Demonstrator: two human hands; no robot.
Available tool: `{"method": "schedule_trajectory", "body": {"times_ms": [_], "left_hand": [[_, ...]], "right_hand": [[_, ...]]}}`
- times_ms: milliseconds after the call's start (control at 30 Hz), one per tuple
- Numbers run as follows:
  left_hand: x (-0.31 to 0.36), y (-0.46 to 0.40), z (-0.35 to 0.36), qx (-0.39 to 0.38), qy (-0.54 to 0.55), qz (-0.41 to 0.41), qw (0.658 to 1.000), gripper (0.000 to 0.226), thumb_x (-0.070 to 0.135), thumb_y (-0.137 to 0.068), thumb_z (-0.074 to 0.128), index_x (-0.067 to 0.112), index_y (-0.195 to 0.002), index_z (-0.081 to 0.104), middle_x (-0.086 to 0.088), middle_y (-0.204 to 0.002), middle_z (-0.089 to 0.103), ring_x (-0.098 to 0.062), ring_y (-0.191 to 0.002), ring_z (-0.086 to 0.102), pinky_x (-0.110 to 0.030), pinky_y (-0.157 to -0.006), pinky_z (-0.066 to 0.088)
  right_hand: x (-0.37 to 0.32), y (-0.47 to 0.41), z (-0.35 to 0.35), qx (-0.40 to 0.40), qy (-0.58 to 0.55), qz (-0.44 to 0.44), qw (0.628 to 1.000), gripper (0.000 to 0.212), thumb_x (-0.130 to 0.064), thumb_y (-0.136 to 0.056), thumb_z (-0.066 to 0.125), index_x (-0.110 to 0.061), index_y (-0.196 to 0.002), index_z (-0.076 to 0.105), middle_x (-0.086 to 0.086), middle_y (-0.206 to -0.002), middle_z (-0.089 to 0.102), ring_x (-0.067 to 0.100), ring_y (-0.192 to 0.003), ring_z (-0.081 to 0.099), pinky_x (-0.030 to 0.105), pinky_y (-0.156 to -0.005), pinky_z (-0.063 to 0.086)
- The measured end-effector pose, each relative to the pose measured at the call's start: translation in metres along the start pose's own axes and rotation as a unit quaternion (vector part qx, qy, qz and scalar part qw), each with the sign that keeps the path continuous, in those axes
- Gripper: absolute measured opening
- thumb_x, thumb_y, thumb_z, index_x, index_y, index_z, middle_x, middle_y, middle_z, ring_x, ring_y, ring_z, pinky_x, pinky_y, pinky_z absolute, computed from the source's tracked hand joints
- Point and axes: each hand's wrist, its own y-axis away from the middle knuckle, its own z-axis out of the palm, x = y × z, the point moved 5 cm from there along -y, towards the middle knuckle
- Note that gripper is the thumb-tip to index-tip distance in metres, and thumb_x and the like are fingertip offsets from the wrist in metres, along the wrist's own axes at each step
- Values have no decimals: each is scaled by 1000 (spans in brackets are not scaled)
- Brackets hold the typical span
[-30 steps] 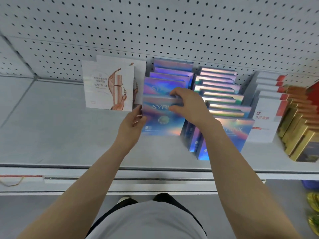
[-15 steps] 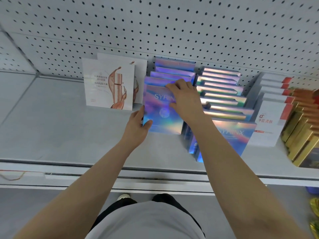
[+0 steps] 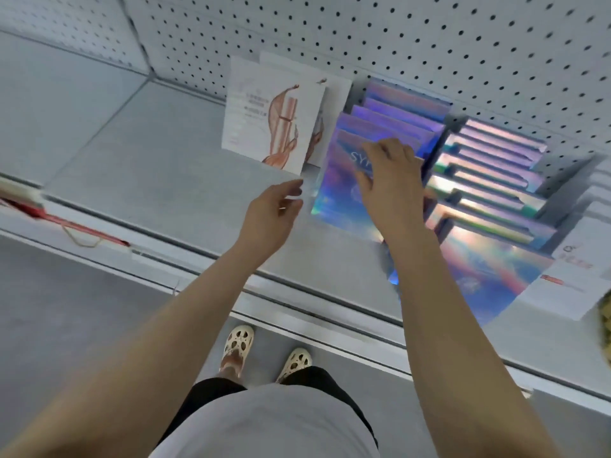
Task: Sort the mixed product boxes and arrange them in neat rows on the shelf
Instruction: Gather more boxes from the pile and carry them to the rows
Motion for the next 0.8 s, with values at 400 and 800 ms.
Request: {"method": "schedule_trajectory", "body": {"times_ms": [400,800], "left_hand": [[-112,124,-171,190,45,-138,971,28,14,-96,53,29,-118,63,9,-105,69,-7,-91,67,-34,-88,55],[-248,246,-402,319,36,-225,920,26,13,-96,52,32,-109,64,14,-96,69,-3,-87,66,-29,-87,54]], "right_hand": [[-180,73,78,-106,-182,-103,972,33,-25,-95,56,-10,-124,64,14,-116,62,35,-103,58,43,-89,46],[-472,105,134,-189,-263,-216,921,29,-24,-99,54,-13,-124,62,6,-118,63,23,-108,55,34,-86,47]]}}
